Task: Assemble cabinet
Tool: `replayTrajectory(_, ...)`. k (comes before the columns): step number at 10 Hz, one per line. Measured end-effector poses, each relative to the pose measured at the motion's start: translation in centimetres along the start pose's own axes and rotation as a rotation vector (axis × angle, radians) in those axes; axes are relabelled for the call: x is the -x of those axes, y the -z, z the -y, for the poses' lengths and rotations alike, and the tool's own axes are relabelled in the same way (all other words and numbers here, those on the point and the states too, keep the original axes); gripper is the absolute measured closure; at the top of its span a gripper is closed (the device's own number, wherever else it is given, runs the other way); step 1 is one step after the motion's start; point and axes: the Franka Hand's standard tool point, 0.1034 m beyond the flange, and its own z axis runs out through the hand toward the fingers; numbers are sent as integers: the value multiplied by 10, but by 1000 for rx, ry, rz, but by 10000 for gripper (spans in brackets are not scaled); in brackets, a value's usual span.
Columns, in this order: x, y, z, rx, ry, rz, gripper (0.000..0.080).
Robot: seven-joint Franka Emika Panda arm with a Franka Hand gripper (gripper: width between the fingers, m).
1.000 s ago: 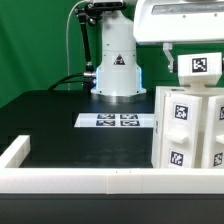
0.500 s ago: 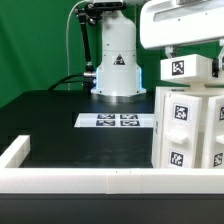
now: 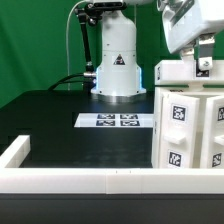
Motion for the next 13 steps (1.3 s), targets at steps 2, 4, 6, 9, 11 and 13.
replayTrajectory(2, 2, 0, 0, 0, -94, 11, 167)
replayTrajectory(4, 4, 4, 2, -2, -65, 18, 8)
replayTrajectory(6, 8, 21, 10, -28, -52, 44, 2)
replayTrajectory(9, 8, 17, 8, -25, 6, 42, 2)
replayTrajectory(11, 13, 18, 12, 42, 412, 38, 2)
replayTrajectory(13, 15, 20, 16, 51, 677, 48, 2)
